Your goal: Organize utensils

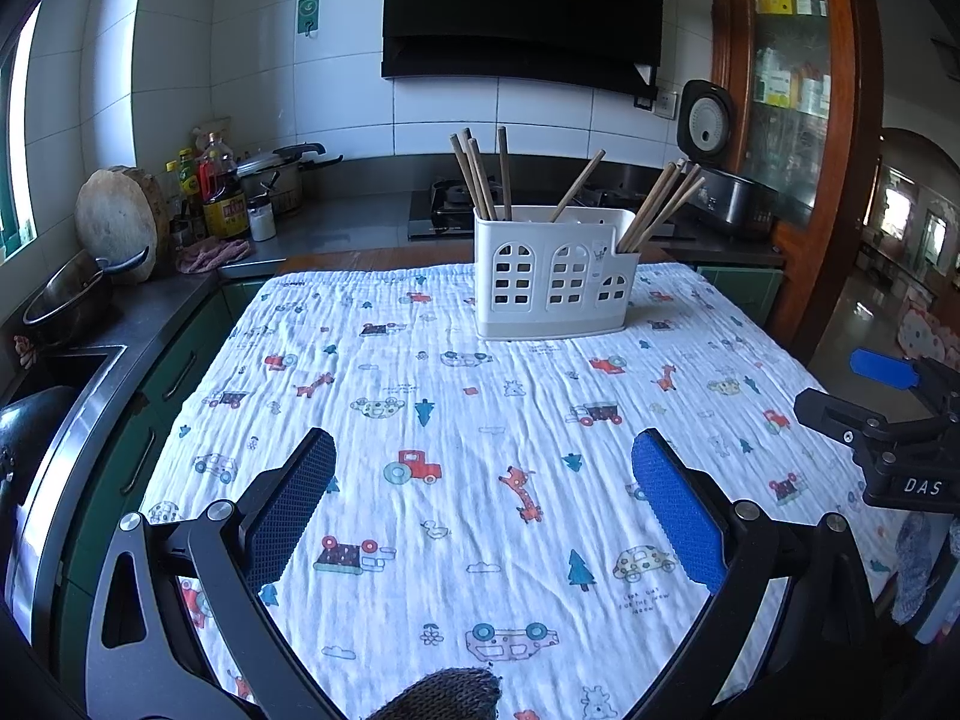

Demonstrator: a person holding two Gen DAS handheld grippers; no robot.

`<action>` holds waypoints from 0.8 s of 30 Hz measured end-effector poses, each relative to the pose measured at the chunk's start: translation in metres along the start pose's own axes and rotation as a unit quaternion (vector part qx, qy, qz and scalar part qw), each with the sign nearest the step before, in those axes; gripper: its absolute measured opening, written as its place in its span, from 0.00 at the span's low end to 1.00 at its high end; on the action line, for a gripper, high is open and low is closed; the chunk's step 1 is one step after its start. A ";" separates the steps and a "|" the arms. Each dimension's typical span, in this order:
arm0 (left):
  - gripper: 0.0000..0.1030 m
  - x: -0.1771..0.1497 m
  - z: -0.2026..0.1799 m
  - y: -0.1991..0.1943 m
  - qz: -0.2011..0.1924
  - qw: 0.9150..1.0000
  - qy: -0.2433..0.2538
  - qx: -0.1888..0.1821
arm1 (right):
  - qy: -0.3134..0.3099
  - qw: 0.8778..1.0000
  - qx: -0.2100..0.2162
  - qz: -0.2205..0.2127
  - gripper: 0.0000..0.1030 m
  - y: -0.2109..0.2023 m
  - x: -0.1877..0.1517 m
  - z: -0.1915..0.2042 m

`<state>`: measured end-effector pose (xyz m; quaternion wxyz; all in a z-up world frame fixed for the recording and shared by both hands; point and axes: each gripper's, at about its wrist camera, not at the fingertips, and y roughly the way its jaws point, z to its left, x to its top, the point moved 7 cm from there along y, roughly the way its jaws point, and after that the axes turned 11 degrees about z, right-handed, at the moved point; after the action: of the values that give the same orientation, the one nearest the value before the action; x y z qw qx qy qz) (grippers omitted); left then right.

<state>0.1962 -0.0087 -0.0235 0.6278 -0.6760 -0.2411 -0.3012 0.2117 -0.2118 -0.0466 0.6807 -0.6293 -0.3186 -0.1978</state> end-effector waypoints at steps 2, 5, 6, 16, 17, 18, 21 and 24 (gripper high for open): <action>0.95 0.000 0.000 0.000 0.000 1.000 -0.002 -0.001 | 0.000 1.000 0.001 0.000 0.93 0.000 0.000 0.000; 0.95 -0.001 0.000 0.000 0.000 1.000 -0.001 0.000 | 0.000 1.000 -0.001 0.000 0.93 0.000 0.000 0.000; 0.95 -0.001 0.000 0.000 0.000 1.000 -0.001 -0.001 | 0.000 1.000 0.000 0.000 0.93 0.000 0.000 0.000; 0.95 -0.002 0.002 0.001 0.003 1.000 -0.001 -0.002 | -0.002 1.000 0.002 0.002 0.93 0.002 -0.001 0.003; 0.95 -0.002 0.002 0.001 0.003 1.000 -0.001 -0.002 | -0.002 1.000 0.003 0.002 0.93 0.002 -0.001 0.003; 0.95 -0.001 0.002 0.001 0.003 1.000 0.000 -0.001 | -0.001 1.000 0.004 0.003 0.93 0.002 -0.001 0.004; 0.95 -0.002 0.002 0.002 0.004 1.000 -0.002 -0.003 | -0.002 1.000 0.003 0.004 0.93 0.004 -0.001 0.004; 0.95 -0.002 0.002 0.004 0.007 1.000 0.000 -0.003 | -0.002 1.000 0.003 0.005 0.93 0.005 -0.001 0.004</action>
<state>0.1973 -0.0070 -0.0279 0.6280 -0.6794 -0.2360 -0.2973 0.2137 -0.2076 -0.0508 0.6831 -0.6288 -0.3176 -0.1925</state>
